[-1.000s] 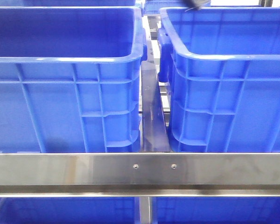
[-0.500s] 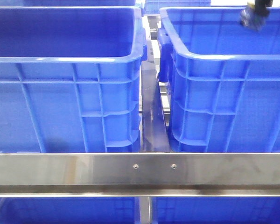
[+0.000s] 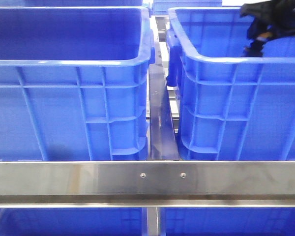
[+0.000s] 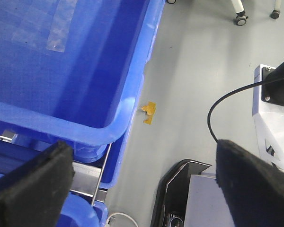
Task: Pick red and yellow buttons and place in box
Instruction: 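Move the yellow button with the right gripper into the empty crate, then open the right gripper to release the yellow button in the crate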
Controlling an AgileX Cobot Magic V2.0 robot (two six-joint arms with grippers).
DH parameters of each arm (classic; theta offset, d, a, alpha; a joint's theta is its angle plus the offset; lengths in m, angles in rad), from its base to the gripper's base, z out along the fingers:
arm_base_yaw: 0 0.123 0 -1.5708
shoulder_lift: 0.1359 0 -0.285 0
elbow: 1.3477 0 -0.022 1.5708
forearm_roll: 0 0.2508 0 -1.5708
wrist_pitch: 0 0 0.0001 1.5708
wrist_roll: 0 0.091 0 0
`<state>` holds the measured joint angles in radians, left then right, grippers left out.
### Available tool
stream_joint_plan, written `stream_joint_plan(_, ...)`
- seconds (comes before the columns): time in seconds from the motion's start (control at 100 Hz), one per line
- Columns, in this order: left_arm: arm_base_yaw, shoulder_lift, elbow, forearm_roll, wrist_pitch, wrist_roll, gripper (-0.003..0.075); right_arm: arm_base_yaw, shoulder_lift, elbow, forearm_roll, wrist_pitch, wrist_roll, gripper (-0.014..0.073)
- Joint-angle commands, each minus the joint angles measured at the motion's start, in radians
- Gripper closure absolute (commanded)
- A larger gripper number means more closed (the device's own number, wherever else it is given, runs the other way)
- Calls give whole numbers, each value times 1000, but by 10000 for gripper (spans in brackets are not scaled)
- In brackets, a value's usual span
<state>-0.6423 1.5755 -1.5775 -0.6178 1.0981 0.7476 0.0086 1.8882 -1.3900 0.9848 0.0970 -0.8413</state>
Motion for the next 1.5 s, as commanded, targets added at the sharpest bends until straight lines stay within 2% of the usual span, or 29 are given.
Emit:
stream_joint_plan(0.0,-8,-43,-34,-51,-39,4,155,16,-21,-61,3,-47,-14,444)
stream_joint_plan(0.3,-8,-43,-34,-51,-39,4,155,42,26,-81,-24,-80,-83,444)
stream_joint_plan(0.87,-8,-43,-34,-58,-39,1,155,42,72,-80,-36,-111,-137,439)
stream_joint_plan(0.94,-8,-43,-34,-58,-39,1,155,42,72,-80,-36,-111,-137,397)
stream_joint_plan(1.07,-8,-43,-34,-58,-39,1,155,42,72,-80,-35,-104,-137,214)
stream_joint_plan(1.14,-8,-43,-34,-58,-39,1,155,42,70,-80,-35,-97,-137,151)
stream_joint_plan(1.49,-8,-43,-34,-58,-39,1,155,40,1,-79,-34,-26,-137,138)
